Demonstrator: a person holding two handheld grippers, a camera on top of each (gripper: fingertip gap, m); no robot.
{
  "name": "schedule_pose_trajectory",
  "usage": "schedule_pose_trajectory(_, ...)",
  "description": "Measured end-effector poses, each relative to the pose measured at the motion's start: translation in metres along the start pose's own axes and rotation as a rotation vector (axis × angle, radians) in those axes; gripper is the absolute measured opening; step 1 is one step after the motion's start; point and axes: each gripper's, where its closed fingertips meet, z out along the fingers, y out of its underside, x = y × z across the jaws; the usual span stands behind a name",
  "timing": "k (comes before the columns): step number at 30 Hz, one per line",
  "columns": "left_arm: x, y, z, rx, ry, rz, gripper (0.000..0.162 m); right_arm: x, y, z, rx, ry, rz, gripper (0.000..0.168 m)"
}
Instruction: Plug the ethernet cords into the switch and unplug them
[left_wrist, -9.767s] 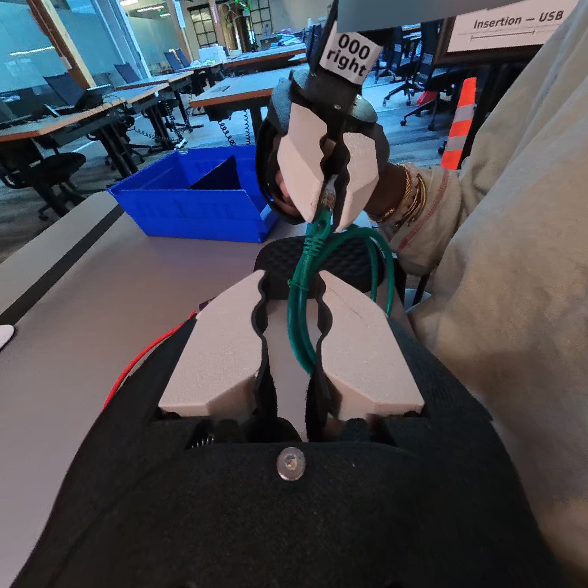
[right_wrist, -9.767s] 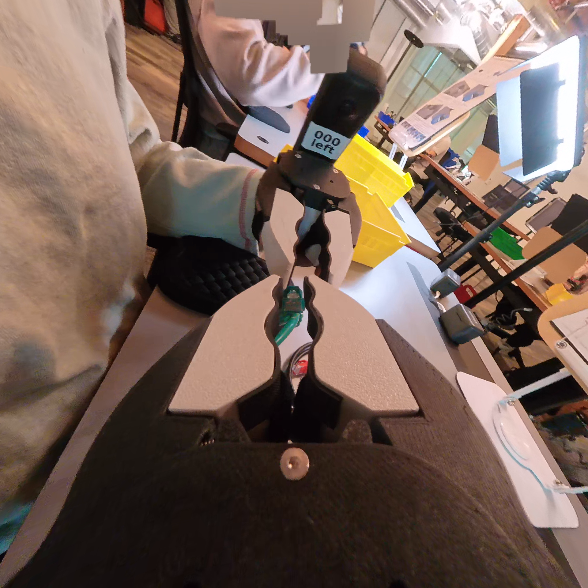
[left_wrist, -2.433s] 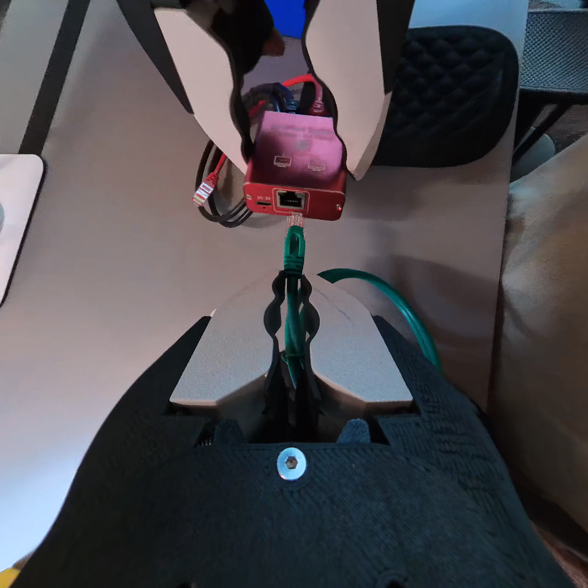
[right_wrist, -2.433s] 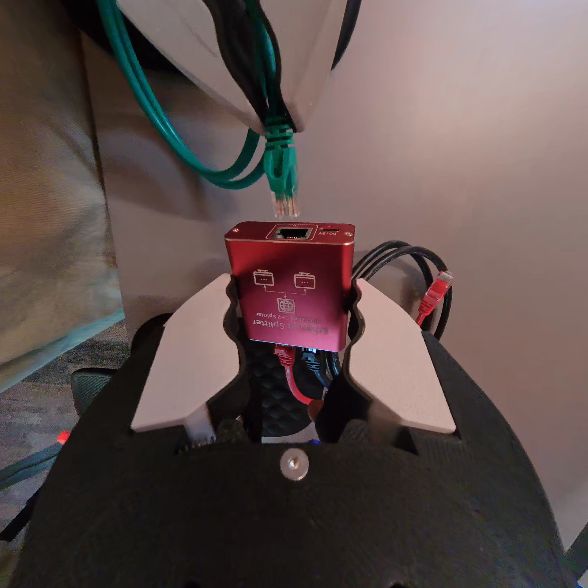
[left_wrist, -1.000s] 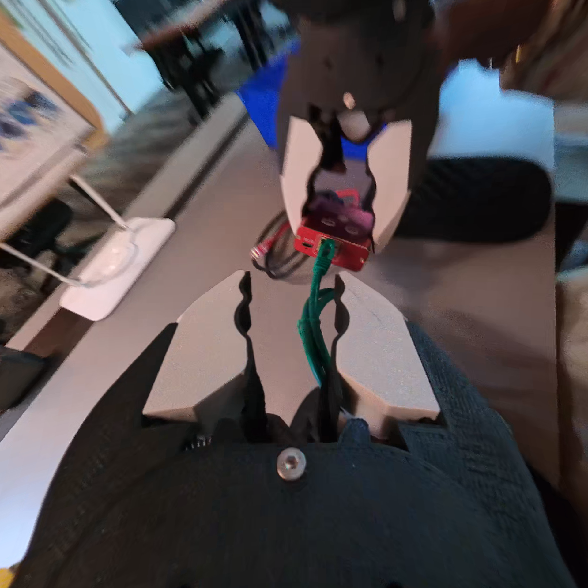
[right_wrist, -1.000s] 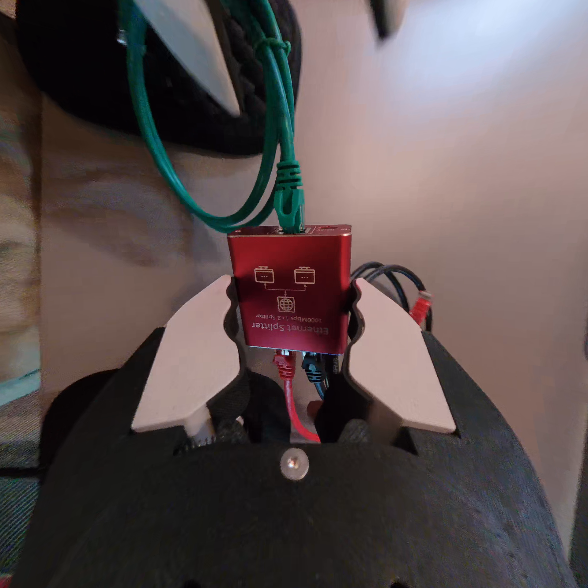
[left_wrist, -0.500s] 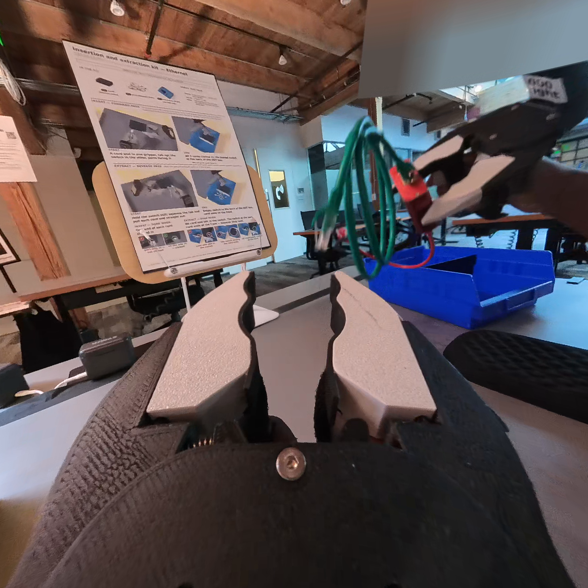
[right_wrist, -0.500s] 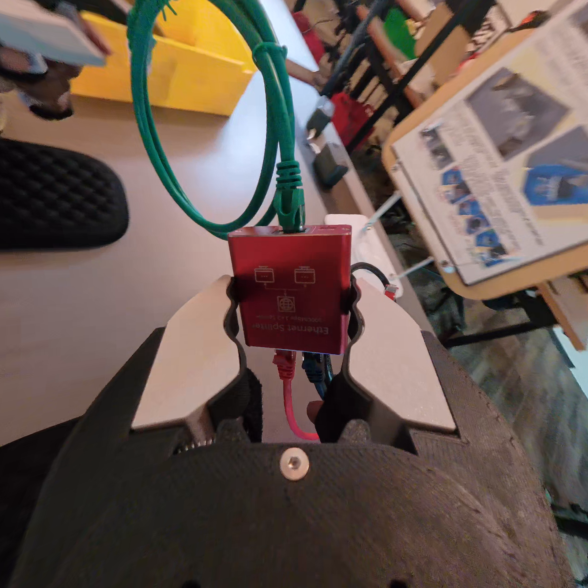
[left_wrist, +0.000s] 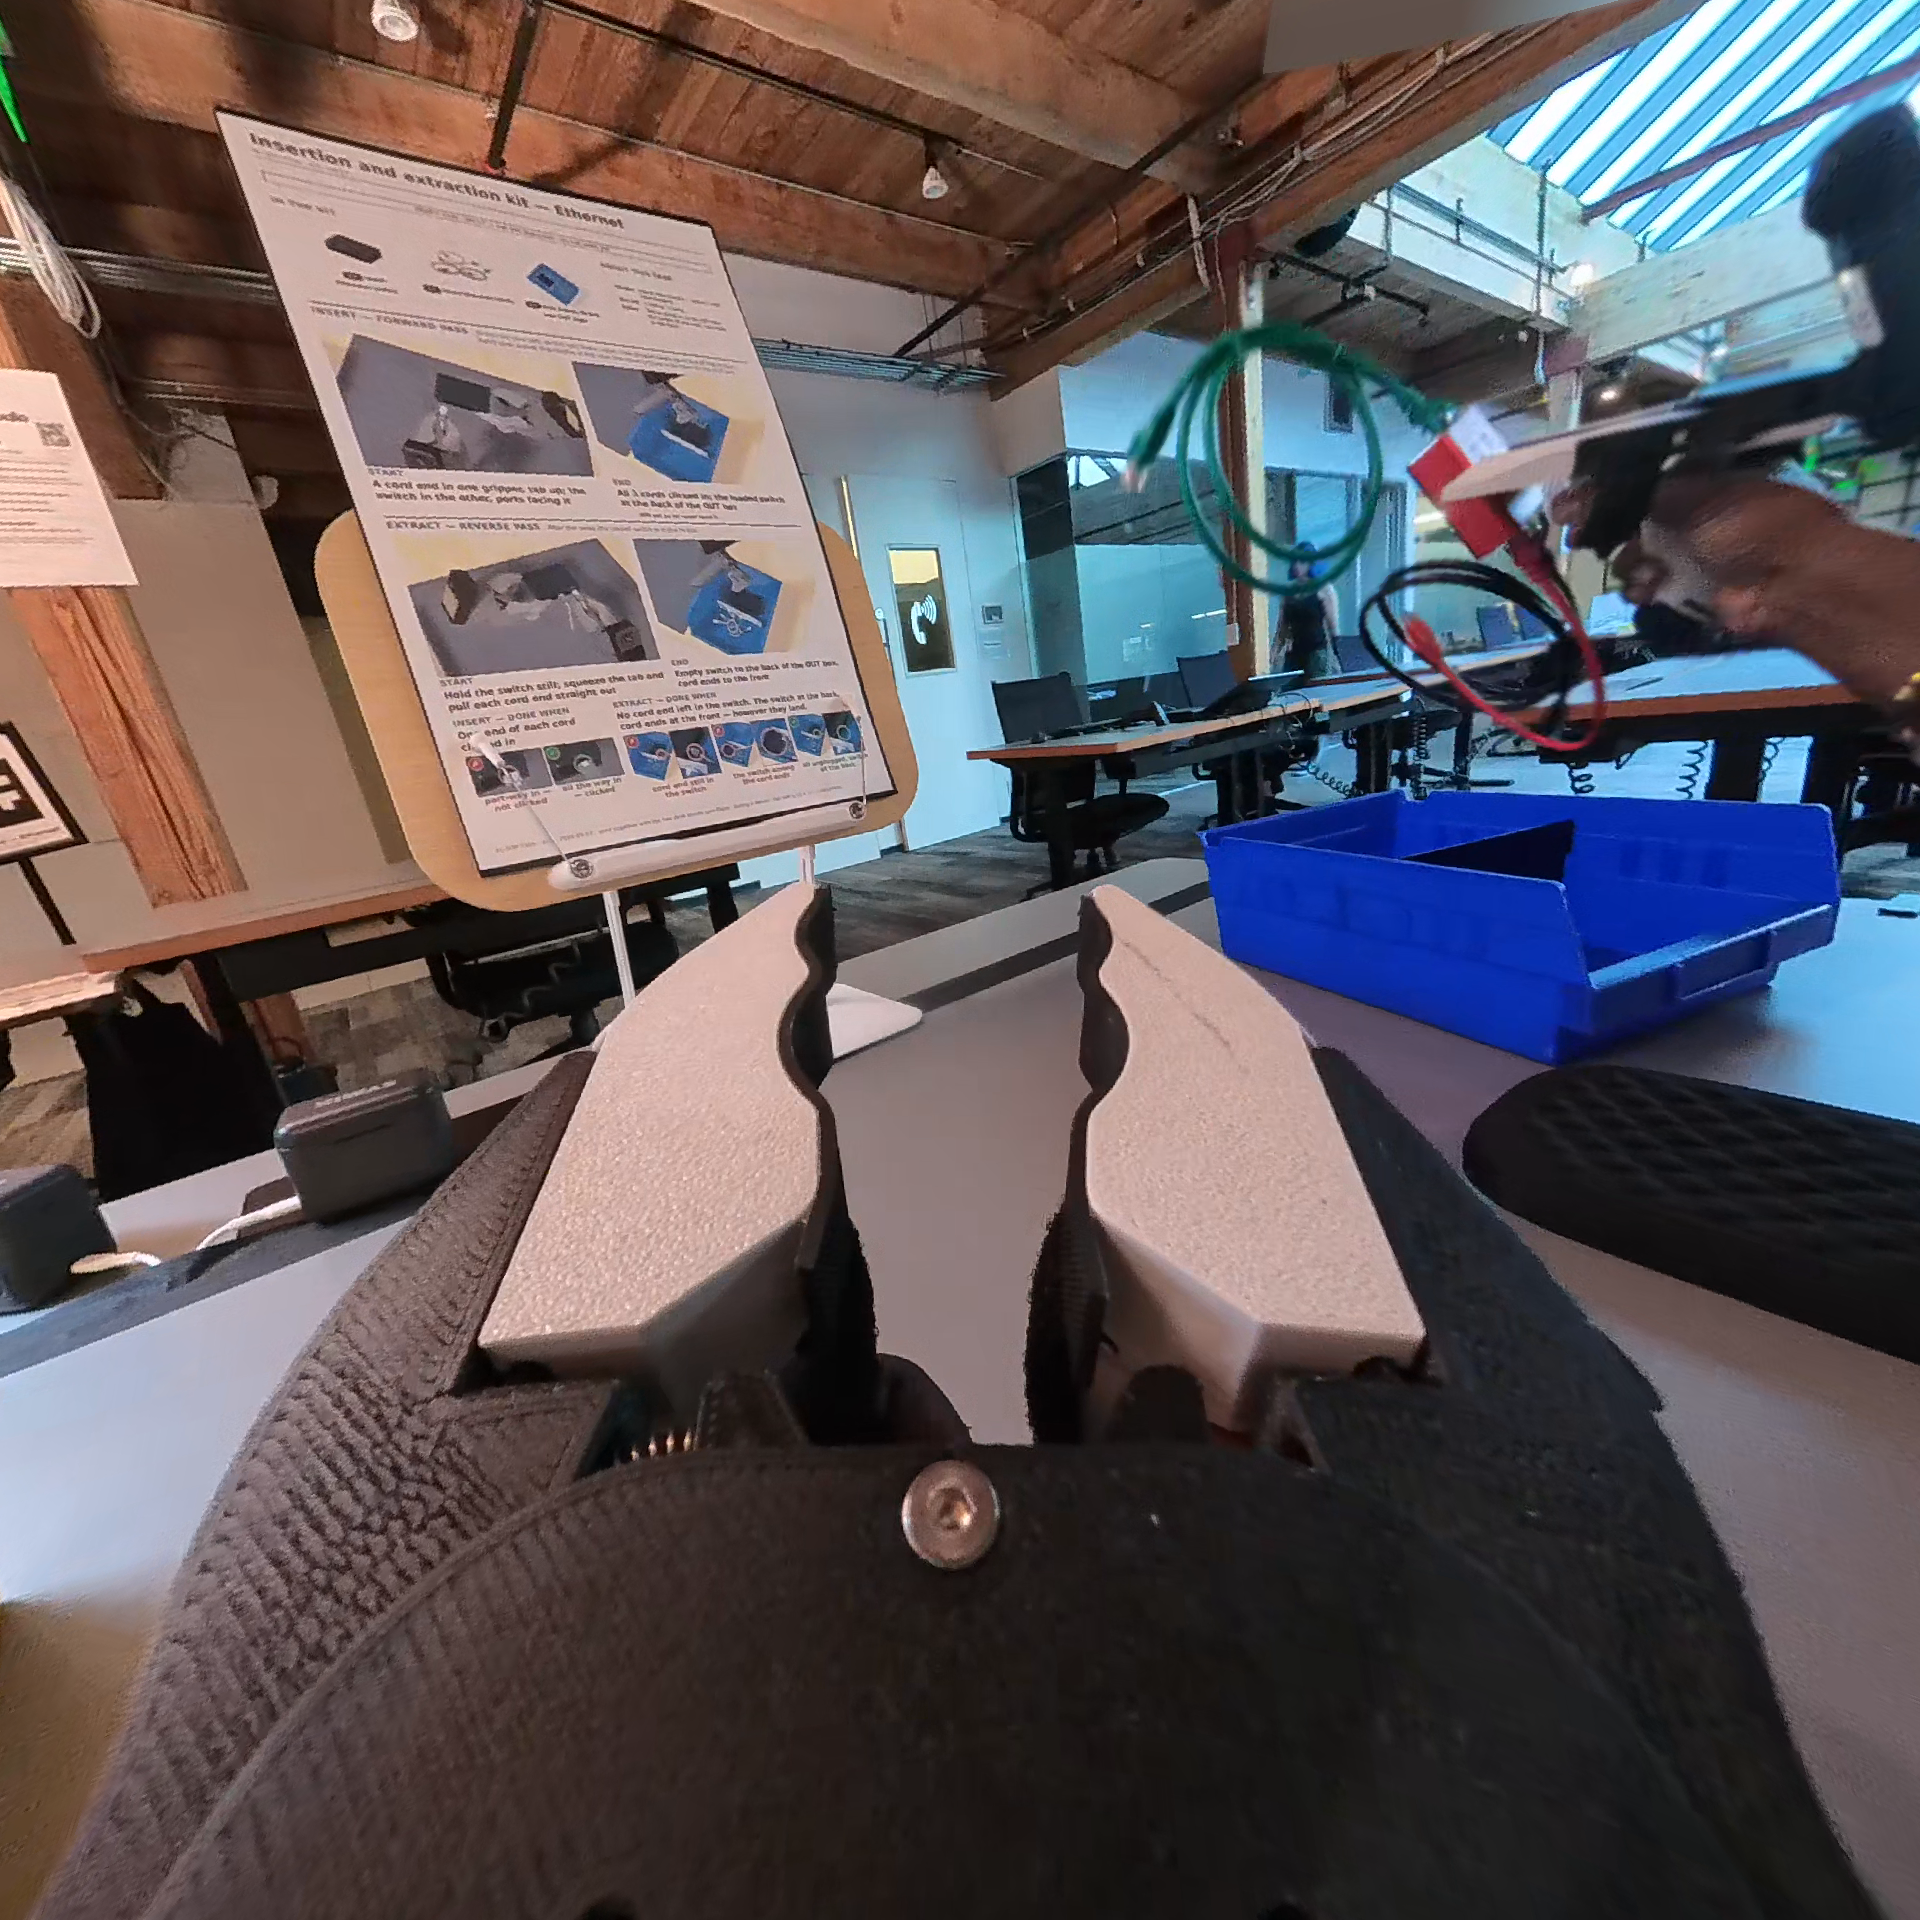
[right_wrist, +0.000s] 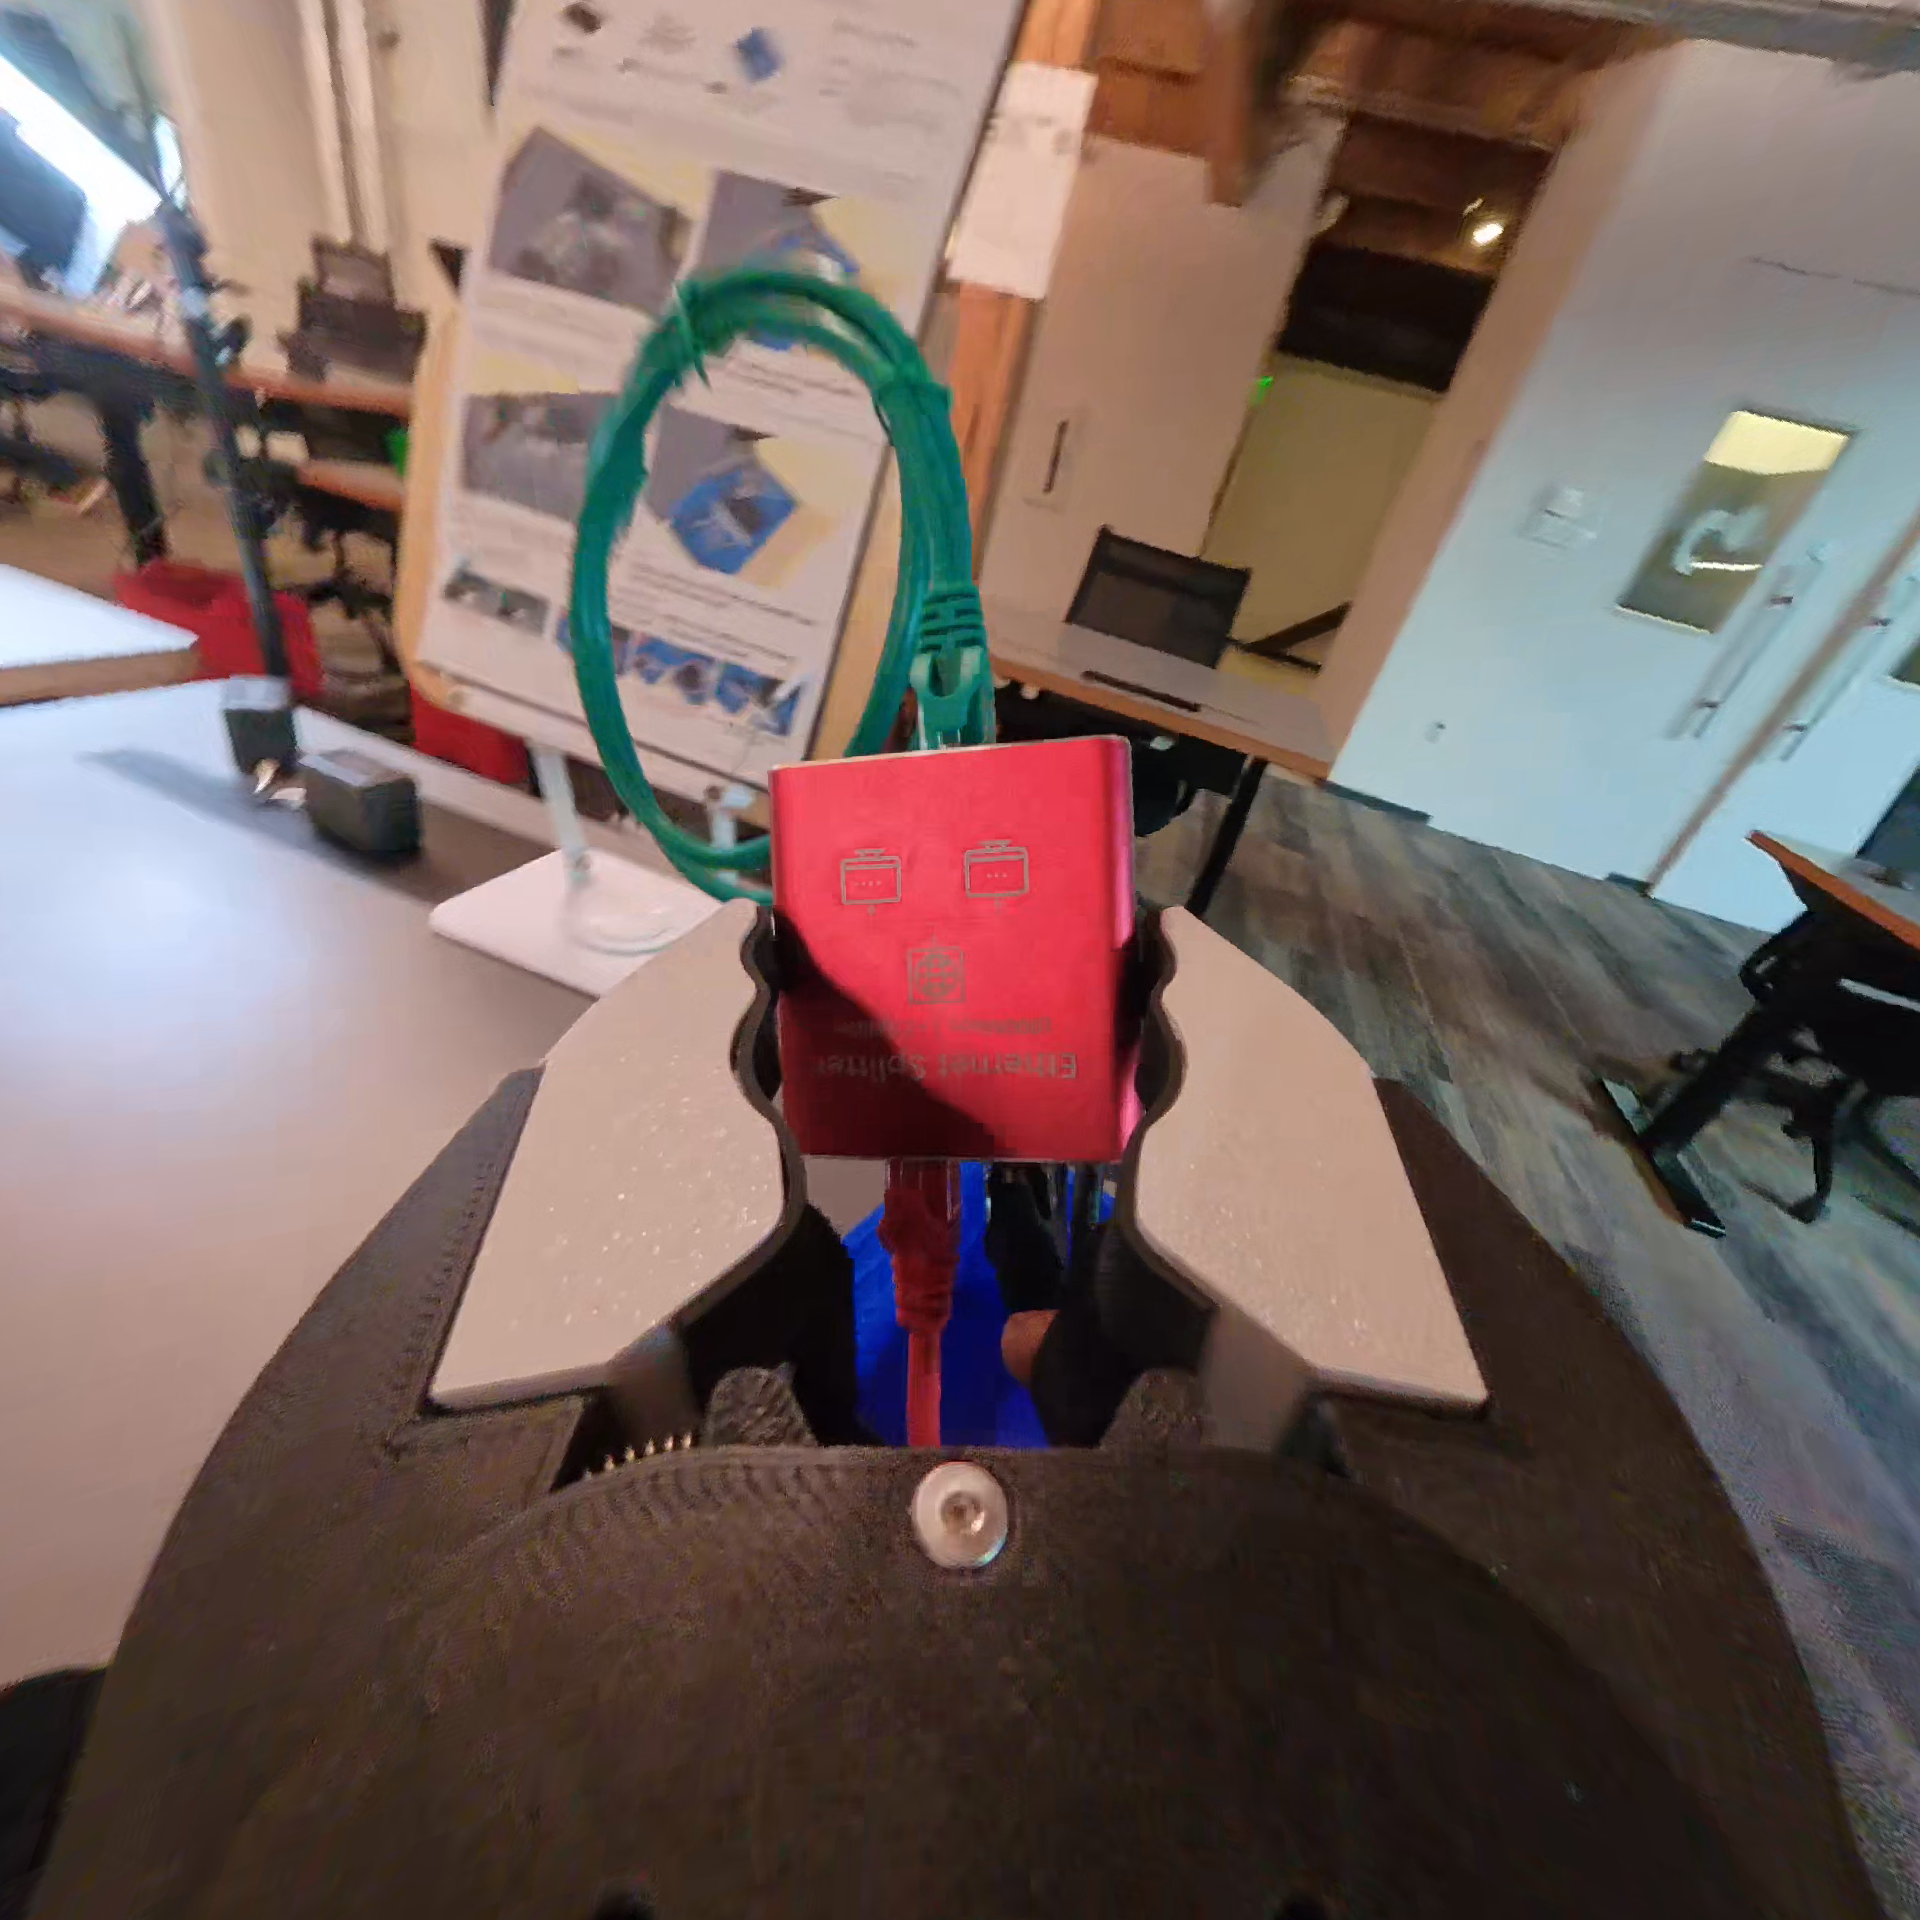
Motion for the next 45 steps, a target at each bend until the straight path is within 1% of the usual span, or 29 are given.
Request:
schedule_pose_trajectory(3, 0.001, 0.002, 0.001, -0.011, 0.003, 0.002, 0.044, 0.033, 0.026, 0.003, 0.049, 0.081, 0.051, 0.066)
schedule_pose_trajectory(6, 0.001, 0.002, 0.002, -0.015, 0.003, 0.013, 0.044, 0.051, 0.043, 0.006, 0.139, 0.095, 0.124, 0.066)
schedule_pose_trajectory(10, 0.002, 0.001, 0.003, -0.021, -0.003, 0.044, 0.044, 0.068, 0.033, 0.002, 0.322, 0.085, 0.282, 0.066)
schedule_pose_trajectory(13, 0.003, 0.001, 0.004, -0.023, 0.000, 0.055, 0.044, 0.079, 0.031, -0.003, 0.435, 0.095, 0.324, 0.067)
schedule_pose_trajectory(14, 0.004, 0.002, 0.004, -0.025, 0.003, 0.055, 0.044, 0.083, 0.035, -0.003, 0.450, 0.102, 0.337, 0.067)
schedule_pose_trajectory(16, 0.005, 0.003, 0.004, -0.031, 0.005, 0.057, 0.044, 0.091, 0.051, -0.004, 0.426, 0.140, 0.342, 0.066)
schedule_pose_trajectory(20, 0.004, 0.004, 0.004, -0.027, 0.005, 0.055, 0.044, 0.101, 0.095, -0.006, 0.271, 0.281, 0.325, 0.067)
schedule_pose_trajectory(23, 0.005, 0.004, 0.004, -0.028, 0.006, 0.053, 0.044, 0.103, 0.110, -0.014, 0.231, 0.343, 0.345, 0.067)
schedule_pose_trajectory(25, 0.006, 0.004, 0.004, -0.028, 0.009, 0.058, 0.044, 0.101, 0.123, -0.013, 0.149, 0.366, 0.311, 0.067)
schedule_pose_trajectory(28, 0.006, 0.002, 0.004, -0.025, 0.008, 0.071, 0.044, 0.091, 0.141, -0.006, 0.008, 0.343, 0.295, 0.067)
schedule_pose_trajectory(32, 0.005, 0.000, 0.003, -0.020, 0.005, 0.085, 0.044, 0.081, 0.152, -0.003, -0.171, 0.339, 0.209, 0.067)
schedule_pose_trajectory(36, 0.005, 0.000, 0.003, -0.021, 0.003, 0.087, 0.043, 0.070, 0.167, -0.003, -0.338, 0.259, 0.233, 0.068)
schedule_pose_trajectory(40, 0.005, -0.002, 0.001, -0.015, 0.003, 0.090, 0.043, 0.058, 0.183, -0.002, -0.592, 0.193, 0.155, 0.068)
schedule_pose_trajectory(41, 0.004, -0.002, 0.001, -0.013, 0.002, 0.093, 0.043, 0.054, 0.189, -0.002, -0.672, 0.168, 0.141, 0.071)
schedule_pose_trajectory(45, 0.003, -0.005, 0.000, -0.010, -0.005, 0.103, 0.043, 0.040, 0.198, -0.002, -0.886, 0.085, 0.153, 0.073)
